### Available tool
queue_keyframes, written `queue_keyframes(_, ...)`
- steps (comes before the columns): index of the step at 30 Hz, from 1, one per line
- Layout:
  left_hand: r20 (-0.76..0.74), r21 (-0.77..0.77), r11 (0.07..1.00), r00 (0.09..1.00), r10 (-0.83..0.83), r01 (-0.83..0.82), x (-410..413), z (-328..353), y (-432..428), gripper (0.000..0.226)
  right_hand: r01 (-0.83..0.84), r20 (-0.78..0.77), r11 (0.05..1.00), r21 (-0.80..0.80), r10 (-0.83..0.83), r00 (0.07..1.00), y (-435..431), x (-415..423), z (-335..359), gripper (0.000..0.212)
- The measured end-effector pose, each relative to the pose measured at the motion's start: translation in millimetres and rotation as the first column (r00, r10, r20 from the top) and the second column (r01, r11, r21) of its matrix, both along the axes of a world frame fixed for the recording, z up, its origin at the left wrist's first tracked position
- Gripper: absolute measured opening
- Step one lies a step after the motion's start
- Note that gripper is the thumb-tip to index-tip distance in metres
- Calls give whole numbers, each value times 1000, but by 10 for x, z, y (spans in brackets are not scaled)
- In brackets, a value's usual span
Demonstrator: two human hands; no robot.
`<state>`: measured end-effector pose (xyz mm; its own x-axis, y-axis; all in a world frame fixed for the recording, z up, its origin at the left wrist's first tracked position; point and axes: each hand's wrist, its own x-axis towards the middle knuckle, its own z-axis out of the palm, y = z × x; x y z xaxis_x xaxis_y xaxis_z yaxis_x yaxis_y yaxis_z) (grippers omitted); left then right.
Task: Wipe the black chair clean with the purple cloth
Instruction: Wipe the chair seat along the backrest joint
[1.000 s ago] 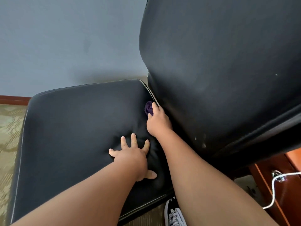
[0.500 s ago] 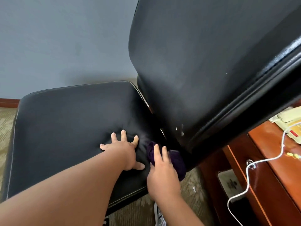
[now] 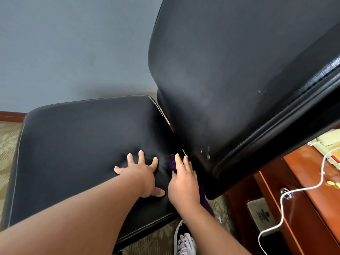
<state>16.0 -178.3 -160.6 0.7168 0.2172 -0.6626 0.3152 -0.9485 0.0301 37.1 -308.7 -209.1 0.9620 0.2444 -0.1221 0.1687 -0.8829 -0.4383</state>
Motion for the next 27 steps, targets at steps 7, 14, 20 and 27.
queue_keyframes(7,-7,22,1000,1000,-4,4,34,-43,-1,111,-81,-81,989,120,91,993,170,571,38,57)
queue_keyframes(14,-15,22,1000,1000,3,-3,28,40,-39,110,-128,95,991,-46,132,987,-341,20,-128,56)
queue_keyframes(20,2,18,999,999,44,-44,56,-19,-44,113,-136,175,987,-86,150,973,-549,-351,183,54)
queue_keyframes(27,1,-15,995,995,98,-98,117,-47,-50,117,-308,709,935,-174,336,619,-545,-643,1253,48)
